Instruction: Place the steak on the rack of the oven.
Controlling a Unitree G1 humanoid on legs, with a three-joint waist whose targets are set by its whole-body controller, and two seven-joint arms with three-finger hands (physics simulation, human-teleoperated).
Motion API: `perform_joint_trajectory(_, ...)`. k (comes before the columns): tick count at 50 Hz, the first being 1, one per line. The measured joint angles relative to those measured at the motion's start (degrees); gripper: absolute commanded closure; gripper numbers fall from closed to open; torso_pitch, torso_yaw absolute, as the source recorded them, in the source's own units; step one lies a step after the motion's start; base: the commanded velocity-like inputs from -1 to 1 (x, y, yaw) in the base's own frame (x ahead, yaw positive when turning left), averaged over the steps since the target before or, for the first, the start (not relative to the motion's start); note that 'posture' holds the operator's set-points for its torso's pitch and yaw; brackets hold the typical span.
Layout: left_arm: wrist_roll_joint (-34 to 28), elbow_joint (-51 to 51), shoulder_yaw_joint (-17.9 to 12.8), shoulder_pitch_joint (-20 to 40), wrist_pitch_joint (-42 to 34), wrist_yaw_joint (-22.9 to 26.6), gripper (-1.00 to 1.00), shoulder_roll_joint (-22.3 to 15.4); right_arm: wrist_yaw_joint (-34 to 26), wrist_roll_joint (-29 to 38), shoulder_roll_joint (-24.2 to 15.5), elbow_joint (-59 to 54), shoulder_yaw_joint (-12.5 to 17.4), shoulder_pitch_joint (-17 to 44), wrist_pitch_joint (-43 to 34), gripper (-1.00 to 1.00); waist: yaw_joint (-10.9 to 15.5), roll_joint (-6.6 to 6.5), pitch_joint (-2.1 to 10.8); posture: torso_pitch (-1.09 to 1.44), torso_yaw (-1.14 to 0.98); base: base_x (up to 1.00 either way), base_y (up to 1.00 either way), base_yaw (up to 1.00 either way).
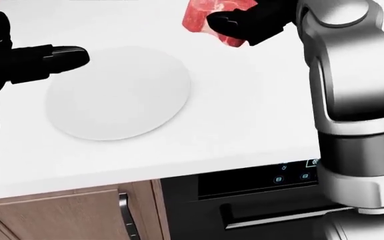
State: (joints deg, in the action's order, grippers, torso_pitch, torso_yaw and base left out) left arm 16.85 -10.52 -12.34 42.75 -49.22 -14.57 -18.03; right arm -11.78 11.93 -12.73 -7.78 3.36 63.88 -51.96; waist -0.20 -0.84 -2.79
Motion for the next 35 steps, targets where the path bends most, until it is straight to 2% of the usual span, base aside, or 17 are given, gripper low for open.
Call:
perform_joint_trajectory(5, -0.1, -0.1, 0.2, 0.3, 0.0, -0.2, -1.00, 0.2, -0.2, 0.0, -0.2, 2.9, 0.0, -0.9, -2.3, 1.00, 0.0, 0.00, -0.03, 0.00, 0.00, 0.00, 0.00, 0.00)
perform_joint_trajectory(29, -0.7, 1.4, 0.8, 0.2, 1.2, 0.2, -1.00, 1.0, 0.8, -0.2, 0.5, 3.3, -0.2, -2.3, -2.0, 1.00, 0.0, 0.04, -0.01, 0.00, 0.00, 0.00, 0.00, 0.00)
perform_joint_trajectory(35, -0.8, 1.8, 0.5, -0.2, 1.2, 0.2, -1.00, 0.8, 0.9, -0.3, 1.2, 2.3, -0.6, -3.3, -2.0, 1.00, 0.4, 0.04, 0.66, 0.00, 0.00, 0.00, -0.08, 0.00)
